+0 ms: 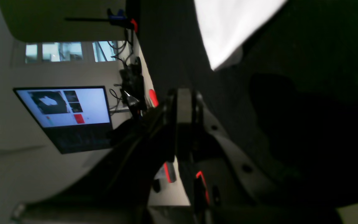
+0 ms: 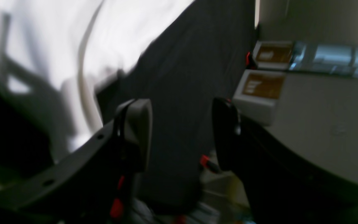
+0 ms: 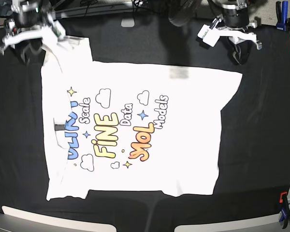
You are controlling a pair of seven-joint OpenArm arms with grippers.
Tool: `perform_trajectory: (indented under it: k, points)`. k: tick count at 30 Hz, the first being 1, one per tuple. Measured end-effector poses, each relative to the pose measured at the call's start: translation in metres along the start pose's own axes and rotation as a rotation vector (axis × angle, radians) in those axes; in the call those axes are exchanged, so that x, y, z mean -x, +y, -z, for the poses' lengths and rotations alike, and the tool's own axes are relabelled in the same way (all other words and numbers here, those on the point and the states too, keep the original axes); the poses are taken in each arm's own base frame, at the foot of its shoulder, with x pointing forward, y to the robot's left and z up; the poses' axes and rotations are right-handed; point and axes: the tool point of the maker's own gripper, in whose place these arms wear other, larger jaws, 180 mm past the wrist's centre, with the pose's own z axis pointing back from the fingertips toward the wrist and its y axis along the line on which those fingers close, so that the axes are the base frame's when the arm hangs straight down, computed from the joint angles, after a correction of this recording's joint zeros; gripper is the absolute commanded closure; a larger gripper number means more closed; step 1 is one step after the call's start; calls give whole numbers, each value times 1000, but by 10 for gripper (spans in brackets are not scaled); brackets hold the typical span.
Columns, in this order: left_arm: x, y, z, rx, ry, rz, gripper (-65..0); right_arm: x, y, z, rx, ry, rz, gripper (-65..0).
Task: Layout the t-shirt on the table in an organized manner, then fold the t-shirt properly
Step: 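Lower the right gripper onto the shirt's side near the print and grasp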
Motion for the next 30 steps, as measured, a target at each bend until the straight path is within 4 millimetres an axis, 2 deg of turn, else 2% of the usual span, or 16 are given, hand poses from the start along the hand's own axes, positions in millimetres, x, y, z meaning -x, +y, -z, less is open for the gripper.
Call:
perform_trajectory:
  k: [3,6,9,12,15,23,26,30]
  points:
    - [-8,3,-1,-3,-38,-11,0,-21,-3,12,9,-5,174,-303]
    - [-10,2,-1,1,-52,-11,0,-54,5,22,-48,-47,333,-303]
    - [-11,2,-1,1,-53,-14,0,-77,2,36,-34,-67,424,-303]
    - [-12,3,-1,-3,-62,-12,0,-92,-7,54,9,-70,489,-303]
    - [-12,3,-1,-3,-61,-13,0,-95,-4,77,24,-26,519,-303]
    - [-12,3,-1,-6,-63,-11,0,-66,12,151,11,192,629,-303]
    - [-12,3,-1,-4,-62,-12,0,-71,16,168,-34,184,616,-303]
    - [-12,3,-1,-4,-63,-12,0,-83,15,175,-66,146,635,-303]
